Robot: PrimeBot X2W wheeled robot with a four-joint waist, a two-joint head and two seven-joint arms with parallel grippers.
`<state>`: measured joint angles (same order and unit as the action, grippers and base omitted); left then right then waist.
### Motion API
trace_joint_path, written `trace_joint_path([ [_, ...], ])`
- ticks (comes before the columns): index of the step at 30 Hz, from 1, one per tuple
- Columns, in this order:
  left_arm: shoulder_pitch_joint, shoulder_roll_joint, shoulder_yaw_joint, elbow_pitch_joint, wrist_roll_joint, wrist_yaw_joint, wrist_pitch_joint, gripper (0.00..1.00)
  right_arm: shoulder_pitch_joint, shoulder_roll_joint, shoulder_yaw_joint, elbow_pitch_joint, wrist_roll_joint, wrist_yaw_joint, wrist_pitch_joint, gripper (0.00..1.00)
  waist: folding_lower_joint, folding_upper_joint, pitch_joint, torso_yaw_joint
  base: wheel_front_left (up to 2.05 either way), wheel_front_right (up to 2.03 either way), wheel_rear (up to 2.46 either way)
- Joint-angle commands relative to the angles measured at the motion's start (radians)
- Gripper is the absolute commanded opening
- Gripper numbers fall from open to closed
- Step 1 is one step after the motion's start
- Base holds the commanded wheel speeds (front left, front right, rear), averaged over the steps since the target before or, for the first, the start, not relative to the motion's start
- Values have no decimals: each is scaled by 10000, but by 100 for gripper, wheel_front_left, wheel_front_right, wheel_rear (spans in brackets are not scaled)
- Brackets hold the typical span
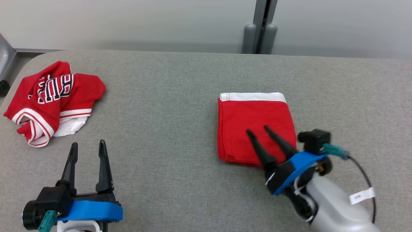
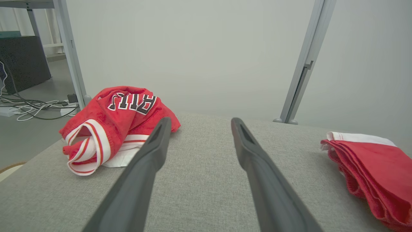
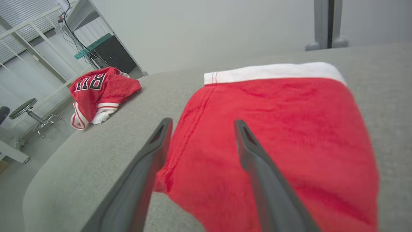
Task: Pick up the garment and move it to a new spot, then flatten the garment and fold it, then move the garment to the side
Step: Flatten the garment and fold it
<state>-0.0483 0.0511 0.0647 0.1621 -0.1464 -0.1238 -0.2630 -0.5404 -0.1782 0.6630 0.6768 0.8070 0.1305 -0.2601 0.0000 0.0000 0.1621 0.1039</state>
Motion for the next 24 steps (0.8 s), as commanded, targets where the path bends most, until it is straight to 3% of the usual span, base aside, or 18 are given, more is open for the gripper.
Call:
trace_joint_path([
  [1,-84,-13,41,-14,93,11,-24,100,204,-161,-358,-254,-272,5,-57,100,0,0,-30,-62,0,0,0],
  [6,21,-14,72,-22,172,5,-26,100,922,-401,-2325,-1358,-1727,3,-58,100,0,0,-147,-244,0,0,0],
  [13,252,-13,192,47,281,6,-24,100,2479,92,-4982,-3081,-3948,3,-54,100,0,0,-452,-612,0,0,0],
  [24,459,-13,298,151,583,-43,-24,100,4501,861,-6518,-4596,-5723,3,-54,100,0,0,-745,-1171,0,0,0],
])
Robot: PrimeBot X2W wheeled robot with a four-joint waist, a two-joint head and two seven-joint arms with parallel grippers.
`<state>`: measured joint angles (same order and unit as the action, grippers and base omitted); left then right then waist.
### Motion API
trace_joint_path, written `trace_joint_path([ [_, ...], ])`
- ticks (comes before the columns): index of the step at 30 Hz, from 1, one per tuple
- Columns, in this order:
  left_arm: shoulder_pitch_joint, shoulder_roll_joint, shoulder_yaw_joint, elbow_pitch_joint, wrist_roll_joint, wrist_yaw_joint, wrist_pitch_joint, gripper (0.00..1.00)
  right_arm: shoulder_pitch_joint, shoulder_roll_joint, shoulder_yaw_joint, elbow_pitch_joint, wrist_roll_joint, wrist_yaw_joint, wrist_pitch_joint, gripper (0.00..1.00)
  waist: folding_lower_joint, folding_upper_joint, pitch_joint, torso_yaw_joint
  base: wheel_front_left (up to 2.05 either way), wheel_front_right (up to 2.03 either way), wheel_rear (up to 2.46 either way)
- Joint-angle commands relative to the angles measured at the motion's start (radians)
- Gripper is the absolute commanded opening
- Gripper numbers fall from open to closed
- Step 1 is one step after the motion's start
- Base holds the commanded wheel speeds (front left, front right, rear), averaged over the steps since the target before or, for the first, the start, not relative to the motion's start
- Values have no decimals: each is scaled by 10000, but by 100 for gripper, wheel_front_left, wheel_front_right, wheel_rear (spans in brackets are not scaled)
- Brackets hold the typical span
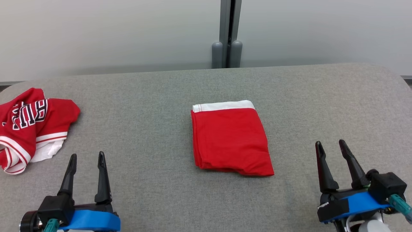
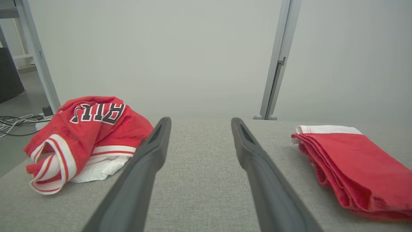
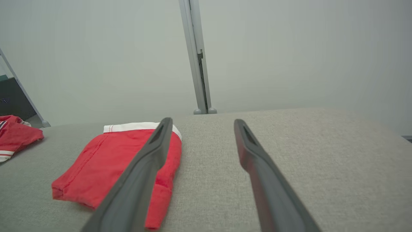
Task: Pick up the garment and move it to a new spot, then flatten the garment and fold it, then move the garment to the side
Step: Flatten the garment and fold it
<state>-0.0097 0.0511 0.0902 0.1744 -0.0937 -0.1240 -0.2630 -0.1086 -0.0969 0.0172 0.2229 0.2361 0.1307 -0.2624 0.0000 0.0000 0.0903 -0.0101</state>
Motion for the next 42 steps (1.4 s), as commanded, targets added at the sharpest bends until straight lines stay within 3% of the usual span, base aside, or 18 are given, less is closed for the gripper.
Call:
trace_joint_path([
  [1,92,-13,52,78,93,-44,-24,100,290,103,-116,-108,-98,3,-31,100,0,0,-48,-55,0,0,0],
  [17,704,37,36,360,597,98,-26,100,1190,458,-201,-62,-887,1,-32,100,0,0,-688,53,0,0,0],
  [42,793,102,57,184,558,183,-24,100,1151,461,-151,381,-641,1,-32,100,0,0,-767,223,0,0,0],
])
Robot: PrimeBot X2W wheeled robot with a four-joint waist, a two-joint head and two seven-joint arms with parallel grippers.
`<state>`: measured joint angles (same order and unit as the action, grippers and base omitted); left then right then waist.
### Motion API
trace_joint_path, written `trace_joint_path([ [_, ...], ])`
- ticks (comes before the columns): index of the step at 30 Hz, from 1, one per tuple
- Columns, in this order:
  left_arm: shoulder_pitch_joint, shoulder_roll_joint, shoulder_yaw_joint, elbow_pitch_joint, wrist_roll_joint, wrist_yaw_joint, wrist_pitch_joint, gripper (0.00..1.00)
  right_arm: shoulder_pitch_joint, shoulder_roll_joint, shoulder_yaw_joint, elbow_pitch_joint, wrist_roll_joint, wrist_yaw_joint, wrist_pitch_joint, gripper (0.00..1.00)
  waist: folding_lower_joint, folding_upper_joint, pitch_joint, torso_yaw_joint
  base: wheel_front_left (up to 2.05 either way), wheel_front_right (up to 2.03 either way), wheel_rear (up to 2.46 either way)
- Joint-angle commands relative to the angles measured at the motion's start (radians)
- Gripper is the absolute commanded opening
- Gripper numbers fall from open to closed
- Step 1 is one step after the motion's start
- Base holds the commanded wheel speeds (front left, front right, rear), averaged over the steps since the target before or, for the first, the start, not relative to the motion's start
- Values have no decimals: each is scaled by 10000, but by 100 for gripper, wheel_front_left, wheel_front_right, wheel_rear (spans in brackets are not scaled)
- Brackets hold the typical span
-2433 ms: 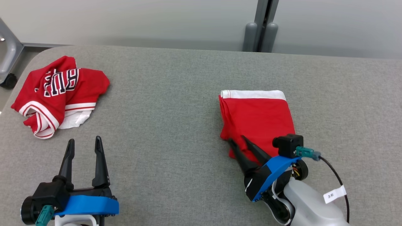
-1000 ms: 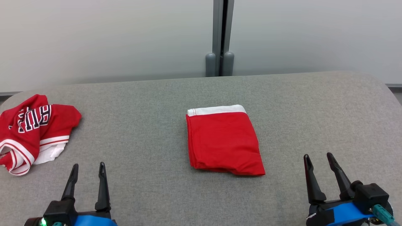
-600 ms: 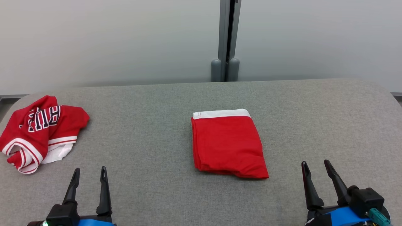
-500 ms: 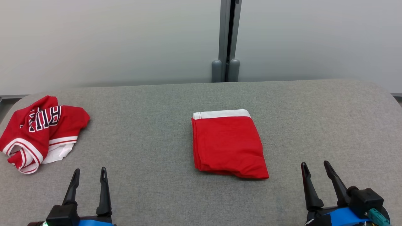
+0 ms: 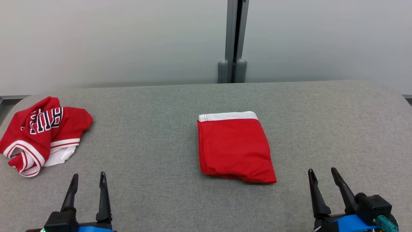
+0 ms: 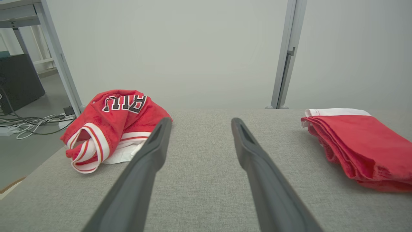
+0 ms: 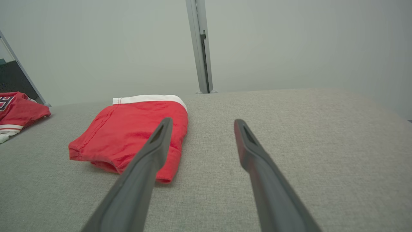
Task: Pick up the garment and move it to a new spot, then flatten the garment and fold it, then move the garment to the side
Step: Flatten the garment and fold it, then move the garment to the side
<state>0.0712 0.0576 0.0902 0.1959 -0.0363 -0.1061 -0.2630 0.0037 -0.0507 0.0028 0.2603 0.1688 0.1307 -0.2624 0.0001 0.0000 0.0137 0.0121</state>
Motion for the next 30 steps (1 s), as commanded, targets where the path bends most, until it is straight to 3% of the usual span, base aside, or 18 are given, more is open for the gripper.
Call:
trace_joint_path([
  [1,-22,48,60,-32,-16,3,-24,100,26,-1,-12,15,34,1,-32,100,-1,0,1,8,0,0,0],
  [10,-139,59,-14,-30,-9,2,-24,100,-623,-28,115,362,-14,3,-33,100,-1,0,74,117,0,0,0],
  [17,-490,37,-178,-64,-49,-13,-24,100,-2593,-367,679,1110,-111,1,261,100,-1,0,436,312,0,0,0],
  [30,-1078,-30,-427,-109,-201,63,-25,100,-5818,-482,1187,4409,-453,1,1282,100,-1,0,1447,900,0,0,0],
])
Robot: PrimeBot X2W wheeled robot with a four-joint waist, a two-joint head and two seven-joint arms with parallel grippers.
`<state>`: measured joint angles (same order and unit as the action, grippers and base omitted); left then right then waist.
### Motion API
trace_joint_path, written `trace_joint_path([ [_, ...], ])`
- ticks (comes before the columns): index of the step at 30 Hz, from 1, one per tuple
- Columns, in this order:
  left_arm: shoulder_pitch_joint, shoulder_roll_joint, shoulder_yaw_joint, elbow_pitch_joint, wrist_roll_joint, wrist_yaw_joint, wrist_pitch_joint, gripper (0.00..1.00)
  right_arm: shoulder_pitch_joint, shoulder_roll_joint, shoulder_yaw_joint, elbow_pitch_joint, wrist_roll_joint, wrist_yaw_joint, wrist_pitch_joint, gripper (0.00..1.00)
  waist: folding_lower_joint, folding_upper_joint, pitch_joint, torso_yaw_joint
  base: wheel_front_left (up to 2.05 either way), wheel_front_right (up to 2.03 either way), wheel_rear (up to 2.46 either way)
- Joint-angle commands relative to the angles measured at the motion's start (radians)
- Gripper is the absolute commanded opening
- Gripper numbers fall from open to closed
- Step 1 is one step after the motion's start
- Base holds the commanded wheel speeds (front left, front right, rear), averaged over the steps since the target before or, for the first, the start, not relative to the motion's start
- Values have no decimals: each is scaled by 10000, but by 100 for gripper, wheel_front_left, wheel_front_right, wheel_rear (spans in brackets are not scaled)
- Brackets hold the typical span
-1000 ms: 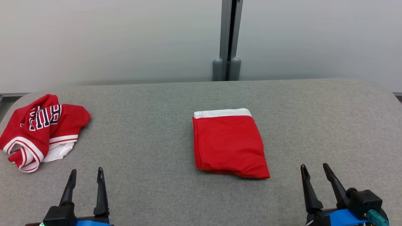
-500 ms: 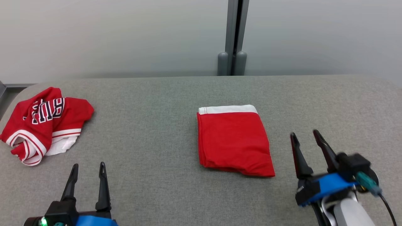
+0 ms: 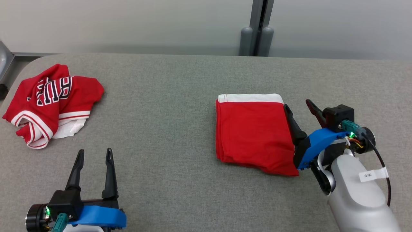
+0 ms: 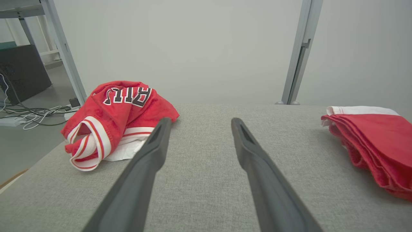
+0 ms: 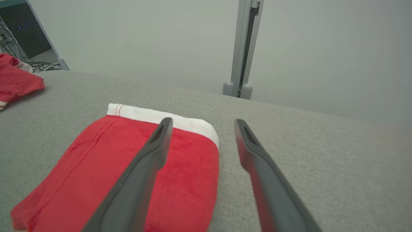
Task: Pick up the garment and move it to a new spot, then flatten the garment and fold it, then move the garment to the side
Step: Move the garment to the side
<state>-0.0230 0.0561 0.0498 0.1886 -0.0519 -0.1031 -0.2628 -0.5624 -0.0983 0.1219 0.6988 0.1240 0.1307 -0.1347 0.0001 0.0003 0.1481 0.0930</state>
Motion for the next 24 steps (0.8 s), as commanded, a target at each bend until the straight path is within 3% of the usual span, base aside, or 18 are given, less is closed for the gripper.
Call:
trace_joint_path([
  [1,-158,-21,-31,-33,-66,43,-26,100,-275,7,-20,319,-20,1,27,100,-1,-3,160,113,0,0,0],
  [12,-513,-46,-170,-1,-136,94,-26,100,-1040,193,4,2995,234,1,-204,100,-1,-3,644,215,0,0,0],
  [23,-717,-56,-316,86,-138,99,-26,100,-1314,481,731,4268,1422,3,-508,100,-1,-3,913,262,0,0,0],
  [24,-744,-57,-327,79,-152,103,-26,100,-1330,483,845,4311,1525,3,-570,60,-1,-3,931,262,0,0,0],
])
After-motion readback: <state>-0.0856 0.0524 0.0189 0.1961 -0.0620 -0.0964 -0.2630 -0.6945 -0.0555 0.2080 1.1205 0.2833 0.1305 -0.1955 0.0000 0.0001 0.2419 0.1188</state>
